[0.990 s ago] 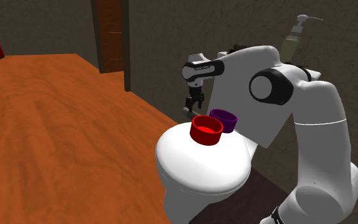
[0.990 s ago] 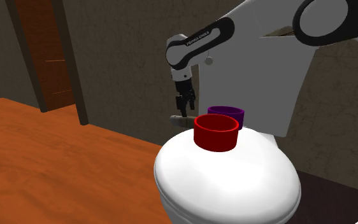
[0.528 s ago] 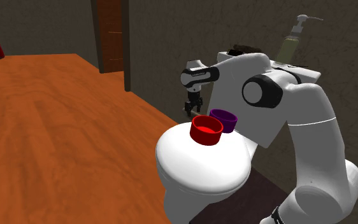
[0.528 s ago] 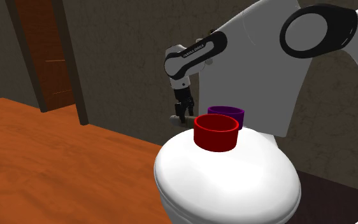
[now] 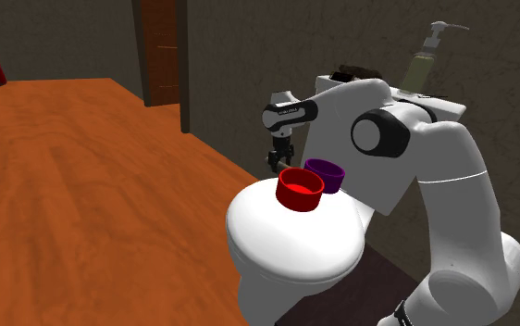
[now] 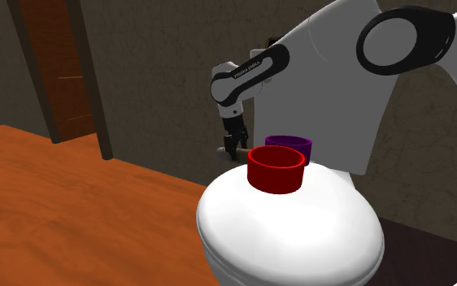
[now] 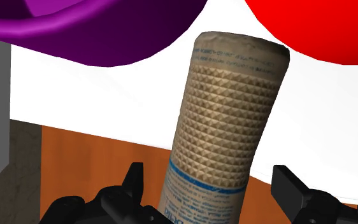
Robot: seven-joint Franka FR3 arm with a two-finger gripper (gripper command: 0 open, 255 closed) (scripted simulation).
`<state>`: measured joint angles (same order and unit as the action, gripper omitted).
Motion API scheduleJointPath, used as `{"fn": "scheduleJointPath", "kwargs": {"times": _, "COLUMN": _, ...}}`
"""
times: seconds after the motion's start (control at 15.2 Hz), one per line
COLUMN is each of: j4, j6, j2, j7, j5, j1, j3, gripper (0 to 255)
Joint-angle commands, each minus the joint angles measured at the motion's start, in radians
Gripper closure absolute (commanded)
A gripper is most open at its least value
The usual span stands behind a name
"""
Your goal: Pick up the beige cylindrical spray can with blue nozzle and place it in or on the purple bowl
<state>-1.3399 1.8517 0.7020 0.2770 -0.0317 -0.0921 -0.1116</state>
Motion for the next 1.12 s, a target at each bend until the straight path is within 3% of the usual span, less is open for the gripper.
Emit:
{"fn": "scheduleJointPath", "kwargs": {"times": 0.0, "j4": 0.0, "j6": 0.0, "j2": 0.0, "j7": 0.0, "j5": 0.0, "j1": 0.0, "j3": 0.0, "gripper": 0}}
{"fn": "scheduleJointPath", "kwargs": {"times": 0.07, "j4": 0.0, "j6": 0.0, "j2": 0.0, "j7": 0.0, "j5": 0.0, "j1": 0.0, "j3": 0.0, "gripper": 255}}
{"fn": "scheduleJointPath", "kwargs": {"times": 0.66, "j4": 0.0, "j6": 0.0, "j2": 0.0, "j7": 0.0, "j5": 0.0, "j1": 0.0, "j3": 0.0, "gripper": 255}}
{"fn": "scheduleJointPath", "kwargs": {"times": 1.06, "j4": 0.033, "j6": -0.062, "j2": -0.029, "j7": 0.004, "j5": -0.002, "j1": 0.001, "j3": -0.002, "gripper": 255}}
